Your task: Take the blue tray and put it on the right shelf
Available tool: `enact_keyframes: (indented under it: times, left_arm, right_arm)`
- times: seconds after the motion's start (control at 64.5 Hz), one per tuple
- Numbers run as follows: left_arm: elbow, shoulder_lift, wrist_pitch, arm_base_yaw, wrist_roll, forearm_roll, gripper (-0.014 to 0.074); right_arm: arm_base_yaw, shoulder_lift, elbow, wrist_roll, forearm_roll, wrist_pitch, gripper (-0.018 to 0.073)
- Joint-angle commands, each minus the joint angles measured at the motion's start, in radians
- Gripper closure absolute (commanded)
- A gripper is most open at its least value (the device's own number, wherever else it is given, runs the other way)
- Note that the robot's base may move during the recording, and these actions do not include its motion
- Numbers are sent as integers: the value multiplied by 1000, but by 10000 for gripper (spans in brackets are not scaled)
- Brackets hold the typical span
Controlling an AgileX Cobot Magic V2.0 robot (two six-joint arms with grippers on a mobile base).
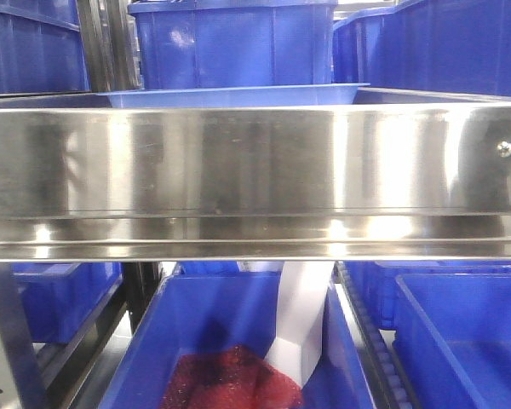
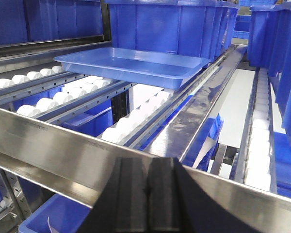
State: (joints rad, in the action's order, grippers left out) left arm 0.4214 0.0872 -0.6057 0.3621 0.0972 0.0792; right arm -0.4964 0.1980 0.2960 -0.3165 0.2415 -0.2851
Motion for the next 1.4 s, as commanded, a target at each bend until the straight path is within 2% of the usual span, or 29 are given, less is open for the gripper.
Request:
enact_keyframes:
  times: [0.0, 0.264, 0.31, 0.403, 0.496, 0.621, 0.714, 0.915, 0.946, 1.241, 1.381]
  left_arm:
    - [27, 12, 91, 6, -6, 11, 644]
    - [22, 12, 91, 6, -6, 11, 644]
    - [13, 12, 91, -9, -6, 9, 644]
    - [-5, 7, 89, -93, -6, -23, 644]
    - [-40, -18, 117, -201, -75, -4, 644]
    - [-166, -73, 251, -336, -160, 83, 644]
    - [-284, -115, 363, -374, -162, 89, 644]
    - [-487, -111, 666, -378, -160, 80, 644]
    - [-478, -113, 621, -376, -160, 77, 644]
    - [-481, -113, 644, -302, -158, 58, 644]
    - [-481, -113, 642, -298, -158, 58, 644]
  right_arm:
    - [-1, 10, 27, 14, 20, 94, 503]
    - [-1, 10, 27, 14, 20, 94, 503]
    - [-1, 10, 27, 14, 20, 94, 503]
    - [-1, 10, 27, 14, 20, 94, 503]
    - [-1, 10, 27, 14, 20, 94, 503]
    - [-1, 10, 27, 14, 20, 94, 503]
    - [-1, 10, 27, 14, 20, 94, 503]
    - [-1, 10, 27, 14, 20, 94, 503]
    - [-1, 10, 27, 14, 20, 94, 503]
    - [-1, 10, 27, 14, 20, 94, 503]
    - [-1, 10, 27, 14, 20, 94, 503]
